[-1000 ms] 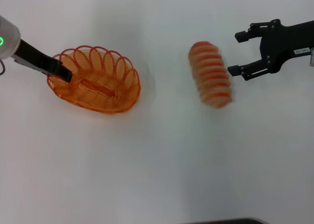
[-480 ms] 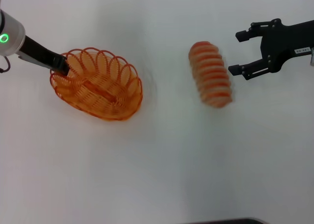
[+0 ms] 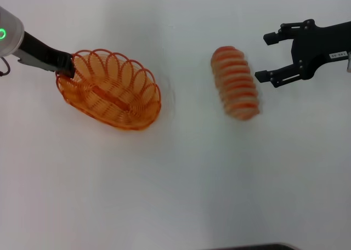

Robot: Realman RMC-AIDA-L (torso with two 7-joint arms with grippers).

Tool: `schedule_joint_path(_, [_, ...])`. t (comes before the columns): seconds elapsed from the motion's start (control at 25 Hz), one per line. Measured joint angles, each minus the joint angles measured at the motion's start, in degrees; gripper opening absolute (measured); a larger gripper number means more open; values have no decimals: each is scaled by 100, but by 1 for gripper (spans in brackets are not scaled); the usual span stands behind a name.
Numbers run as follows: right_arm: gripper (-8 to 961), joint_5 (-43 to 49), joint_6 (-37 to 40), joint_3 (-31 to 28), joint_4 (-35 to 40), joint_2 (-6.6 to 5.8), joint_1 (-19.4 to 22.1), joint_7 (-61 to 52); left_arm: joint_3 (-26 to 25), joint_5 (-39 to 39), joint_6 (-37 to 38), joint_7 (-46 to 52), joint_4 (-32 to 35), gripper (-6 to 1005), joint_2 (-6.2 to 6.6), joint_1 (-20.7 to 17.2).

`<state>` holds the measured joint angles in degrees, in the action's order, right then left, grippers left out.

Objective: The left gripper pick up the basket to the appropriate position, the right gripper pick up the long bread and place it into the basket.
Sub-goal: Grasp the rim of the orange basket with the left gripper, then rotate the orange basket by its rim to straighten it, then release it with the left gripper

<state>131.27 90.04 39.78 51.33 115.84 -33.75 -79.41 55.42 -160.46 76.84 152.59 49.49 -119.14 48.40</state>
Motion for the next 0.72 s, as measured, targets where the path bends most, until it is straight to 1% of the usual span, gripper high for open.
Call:
schedule_joint_path(0.04, [929, -11, 1, -14, 0, 0, -3, 0, 0, 0, 0, 0, 0, 130, 0, 0])
schedule_joint_path(0.08, [929, -18, 1, -26, 0, 0, -4, 0, -144, 9, 125, 99, 55, 129, -3, 11])
schedule_joint_path(0.12, [929, -33, 0, -44, 0, 0, -5, 0, -182, 10, 150, 107, 69, 125, -7, 12])
schedule_joint_path(0.32, [928, -211, 22, -136, 0, -2, -8, -100, -807, 123, 468, 165, 243, 107, -55, -36])
schedule_joint_path(0.4, [928, -273, -3, -156, 2, -11, -9, -207, -874, 161, 498, 166, 253, 104, -64, -51])
schedule_joint_path(0.44, [928, -290, -33, -168, 4, -14, -9, -243, -1013, 253, 565, 168, 275, 102, -88, -87])
schedule_joint_path(0.6, [927, -307, -166, -211, 8, -18, -9, -304, -1295, 498, 616, 175, 288, 98, -167, -209])
schedule_joint_path(0.72, [927, -307, -247, -217, 9, -9, -9, -308, -1371, 675, 637, 214, 256, 98, -188, -281])
